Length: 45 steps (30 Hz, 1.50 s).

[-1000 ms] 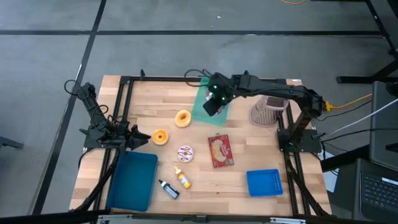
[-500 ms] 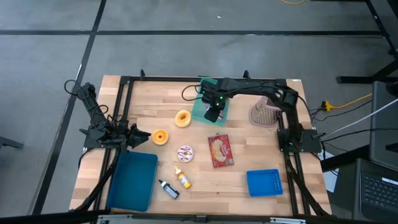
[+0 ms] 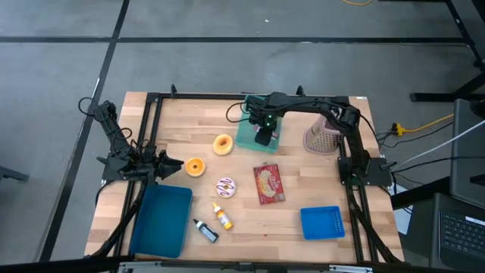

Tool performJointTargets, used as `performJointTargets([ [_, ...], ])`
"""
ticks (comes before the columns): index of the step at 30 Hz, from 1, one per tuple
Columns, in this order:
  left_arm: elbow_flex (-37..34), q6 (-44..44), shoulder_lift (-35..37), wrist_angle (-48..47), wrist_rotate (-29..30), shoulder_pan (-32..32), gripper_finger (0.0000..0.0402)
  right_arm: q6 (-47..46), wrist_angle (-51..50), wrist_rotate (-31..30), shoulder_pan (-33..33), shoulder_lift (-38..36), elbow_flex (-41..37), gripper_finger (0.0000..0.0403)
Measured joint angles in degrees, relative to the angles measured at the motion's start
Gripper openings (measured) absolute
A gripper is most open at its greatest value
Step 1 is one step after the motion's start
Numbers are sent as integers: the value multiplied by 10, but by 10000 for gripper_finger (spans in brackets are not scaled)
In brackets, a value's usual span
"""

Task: Pick & Place Food Item
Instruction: Put the pink food coloring into the green bin, then put the yellow food coloring into the green bin

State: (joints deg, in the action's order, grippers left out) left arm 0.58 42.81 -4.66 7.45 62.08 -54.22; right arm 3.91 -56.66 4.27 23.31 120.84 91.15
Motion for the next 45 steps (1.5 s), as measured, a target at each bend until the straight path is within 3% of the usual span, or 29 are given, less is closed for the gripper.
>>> performJointTargets([
  [9, 0, 1, 0, 0, 9, 0, 157, 12, -7, 0, -3, 0, 0, 189],
  [15, 0, 1, 0, -3, 11, 0, 157, -4, -26, -6, -5, 0, 0, 225],
  [20, 0, 8, 0, -3, 11, 0, 157, -50, -37, -4, -6, -30, 0, 229],
  [26, 0, 8, 0, -2, 21, 0, 157, -118, 2, -22, -7, -122, 0, 222],
  [32, 0, 58, 0, 5, 113, 0, 157, -209, 32, -21, -21, -211, 0, 219],
  [39, 0, 39, 0, 78, 16, 0, 157, -327, 88, -4, -97, -255, 1, 219],
  [45, 44, -15, -19, 64, -1, 0, 157, -422, 129, -2, -177, -251, 1, 219],
])
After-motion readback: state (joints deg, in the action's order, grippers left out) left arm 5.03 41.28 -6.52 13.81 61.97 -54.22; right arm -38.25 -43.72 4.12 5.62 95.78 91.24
